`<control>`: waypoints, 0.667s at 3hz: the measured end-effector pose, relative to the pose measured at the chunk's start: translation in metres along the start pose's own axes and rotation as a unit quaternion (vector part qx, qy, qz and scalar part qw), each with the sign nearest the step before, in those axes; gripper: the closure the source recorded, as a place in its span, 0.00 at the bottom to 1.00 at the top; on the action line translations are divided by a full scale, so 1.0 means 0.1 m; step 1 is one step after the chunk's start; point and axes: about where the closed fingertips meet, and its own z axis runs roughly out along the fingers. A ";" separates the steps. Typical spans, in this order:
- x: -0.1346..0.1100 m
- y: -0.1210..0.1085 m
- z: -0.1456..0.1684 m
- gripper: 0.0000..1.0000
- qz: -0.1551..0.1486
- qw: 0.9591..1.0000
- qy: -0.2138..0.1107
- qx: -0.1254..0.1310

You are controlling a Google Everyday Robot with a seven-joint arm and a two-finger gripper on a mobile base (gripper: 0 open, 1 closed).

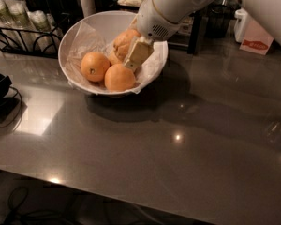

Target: Pick orange from white bowl

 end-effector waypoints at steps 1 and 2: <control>-0.32 0.13 -0.21 1.00 -0.033 0.999 -0.028 0.005; -0.53 0.27 -0.31 1.00 -0.058 0.997 -0.047 0.004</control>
Offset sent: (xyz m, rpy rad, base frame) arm -0.0614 0.0427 0.0598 0.0748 -0.1099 0.1746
